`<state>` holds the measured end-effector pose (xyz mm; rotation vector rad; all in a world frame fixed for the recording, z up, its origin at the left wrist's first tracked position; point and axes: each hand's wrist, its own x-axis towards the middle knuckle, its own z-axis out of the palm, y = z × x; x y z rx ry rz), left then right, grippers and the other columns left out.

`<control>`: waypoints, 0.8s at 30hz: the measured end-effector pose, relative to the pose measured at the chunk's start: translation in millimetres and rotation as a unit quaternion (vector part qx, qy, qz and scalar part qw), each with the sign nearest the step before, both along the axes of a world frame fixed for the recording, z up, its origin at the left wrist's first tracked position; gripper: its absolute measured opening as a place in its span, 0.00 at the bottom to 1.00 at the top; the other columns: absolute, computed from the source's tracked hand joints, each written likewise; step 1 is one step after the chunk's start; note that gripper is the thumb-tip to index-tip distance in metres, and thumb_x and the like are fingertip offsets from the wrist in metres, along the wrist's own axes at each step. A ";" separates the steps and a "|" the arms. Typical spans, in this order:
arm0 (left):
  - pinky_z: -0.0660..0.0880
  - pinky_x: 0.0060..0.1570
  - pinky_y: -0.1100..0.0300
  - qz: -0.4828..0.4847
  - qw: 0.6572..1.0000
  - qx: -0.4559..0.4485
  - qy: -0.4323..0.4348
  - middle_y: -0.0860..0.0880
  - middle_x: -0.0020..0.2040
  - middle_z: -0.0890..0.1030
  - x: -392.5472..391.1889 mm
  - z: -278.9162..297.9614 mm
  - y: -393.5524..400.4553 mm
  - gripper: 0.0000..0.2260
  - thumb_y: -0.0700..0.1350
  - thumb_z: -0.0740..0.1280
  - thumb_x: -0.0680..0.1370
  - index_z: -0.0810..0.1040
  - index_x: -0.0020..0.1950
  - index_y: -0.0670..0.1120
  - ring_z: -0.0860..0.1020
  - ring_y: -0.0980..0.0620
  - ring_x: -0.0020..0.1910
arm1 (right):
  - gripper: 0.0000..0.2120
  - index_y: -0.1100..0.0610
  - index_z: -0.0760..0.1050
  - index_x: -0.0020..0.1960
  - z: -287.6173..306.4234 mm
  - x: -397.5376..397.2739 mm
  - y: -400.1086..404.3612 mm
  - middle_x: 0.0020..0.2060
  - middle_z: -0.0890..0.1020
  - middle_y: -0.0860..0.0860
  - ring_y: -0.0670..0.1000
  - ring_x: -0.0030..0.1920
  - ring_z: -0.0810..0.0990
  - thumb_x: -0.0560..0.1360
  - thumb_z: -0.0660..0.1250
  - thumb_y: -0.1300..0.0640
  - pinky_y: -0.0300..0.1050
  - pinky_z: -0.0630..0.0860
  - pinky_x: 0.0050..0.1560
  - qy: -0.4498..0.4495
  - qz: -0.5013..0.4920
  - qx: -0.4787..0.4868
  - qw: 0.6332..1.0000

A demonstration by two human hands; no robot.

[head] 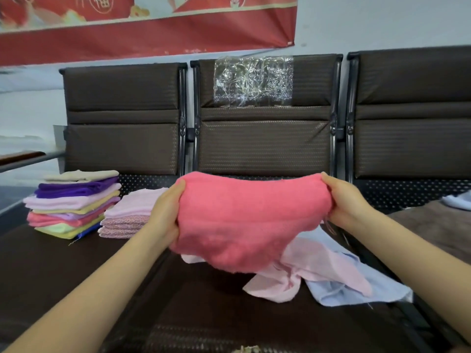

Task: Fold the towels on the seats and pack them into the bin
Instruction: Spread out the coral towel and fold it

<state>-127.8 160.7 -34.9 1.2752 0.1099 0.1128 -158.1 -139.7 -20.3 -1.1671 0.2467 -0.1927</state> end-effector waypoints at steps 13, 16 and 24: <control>0.78 0.36 0.62 -0.212 0.878 0.369 0.220 0.46 0.42 0.84 -13.9 -80.9 25.4 0.11 0.40 0.71 0.73 0.81 0.55 0.41 0.81 0.53 0.36 | 0.14 0.56 0.76 0.57 -96.2 -7.1 0.6 0.51 0.81 0.52 0.51 0.49 0.80 0.74 0.71 0.52 0.43 0.76 0.46 0.265 0.231 -0.377 0.857; 0.75 0.37 0.61 -0.186 0.857 0.426 0.222 0.44 0.46 0.82 -19.9 -84.5 25.2 0.10 0.43 0.68 0.75 0.80 0.54 0.40 0.80 0.51 0.39 | 0.13 0.60 0.76 0.58 -91.6 -12.1 3.7 0.46 0.80 0.54 0.52 0.46 0.79 0.77 0.66 0.53 0.47 0.78 0.49 0.256 0.246 -0.370 0.858; 0.76 0.54 0.52 -0.186 0.917 0.262 0.234 0.38 0.52 0.82 -71.5 -77.5 30.3 0.13 0.45 0.62 0.80 0.78 0.59 0.39 0.80 0.41 0.52 | 0.09 0.62 0.76 0.54 -62.5 -65.8 -17.9 0.45 0.81 0.60 0.57 0.46 0.78 0.79 0.63 0.58 0.53 0.76 0.55 0.229 0.186 -0.189 0.937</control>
